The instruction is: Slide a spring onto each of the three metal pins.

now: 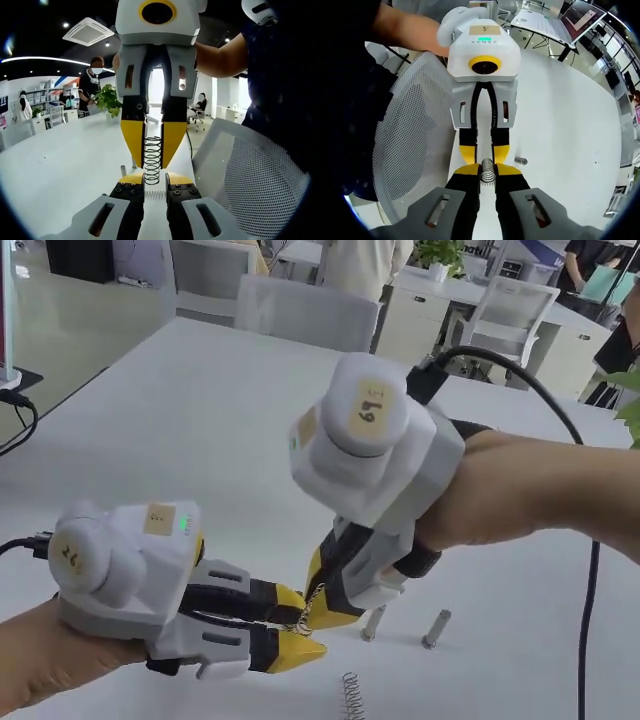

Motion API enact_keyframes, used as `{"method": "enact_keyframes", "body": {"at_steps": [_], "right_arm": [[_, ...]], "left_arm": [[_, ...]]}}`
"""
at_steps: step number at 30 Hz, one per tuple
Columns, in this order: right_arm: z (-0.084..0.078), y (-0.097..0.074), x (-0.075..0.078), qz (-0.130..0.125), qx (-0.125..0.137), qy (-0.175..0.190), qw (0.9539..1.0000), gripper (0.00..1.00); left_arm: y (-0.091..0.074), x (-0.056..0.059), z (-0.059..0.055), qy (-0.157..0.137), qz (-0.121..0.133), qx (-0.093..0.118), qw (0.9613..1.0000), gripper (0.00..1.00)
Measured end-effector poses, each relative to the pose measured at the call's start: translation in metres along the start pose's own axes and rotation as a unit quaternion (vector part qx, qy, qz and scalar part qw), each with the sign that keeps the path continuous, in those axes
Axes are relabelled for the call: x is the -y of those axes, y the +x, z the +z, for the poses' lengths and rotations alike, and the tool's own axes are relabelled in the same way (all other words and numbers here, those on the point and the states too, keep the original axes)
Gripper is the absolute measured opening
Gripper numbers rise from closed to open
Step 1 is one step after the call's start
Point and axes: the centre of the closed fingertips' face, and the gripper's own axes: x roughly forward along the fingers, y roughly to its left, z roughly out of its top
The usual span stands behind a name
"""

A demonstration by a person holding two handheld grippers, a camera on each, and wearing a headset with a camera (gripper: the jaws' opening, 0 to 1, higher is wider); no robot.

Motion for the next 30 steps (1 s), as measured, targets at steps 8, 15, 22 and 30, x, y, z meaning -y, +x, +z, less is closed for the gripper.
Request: {"method": "enact_keyframes", "body": {"at_steps": [8, 15, 22, 30], "right_arm": [[-0.005, -0.001, 0.004, -0.004, -0.006, 0.002, 1.0, 0.08], [-0.011, -0.005, 0.007, -0.004, -0.013, 0.008, 0.9999, 0.08], [-0.017, -0.008, 0.012, -0.008, -0.015, 0.014, 0.9998, 0.08], [-0.029, -0.013, 0.019, -0.012, -0.023, 0.026, 0.9993, 0.08]], "left_arm": [[-0.003, -0.001, -0.004, -0.006, 0.003, -0.004, 1.0, 0.14], [-0.008, -0.005, -0.004, -0.014, 0.01, -0.002, 0.9998, 0.17], [-0.015, -0.007, -0.01, -0.019, 0.018, -0.007, 0.9996, 0.21], [-0.02, -0.01, -0.015, -0.028, 0.03, -0.004, 0.9992, 0.26]]}}
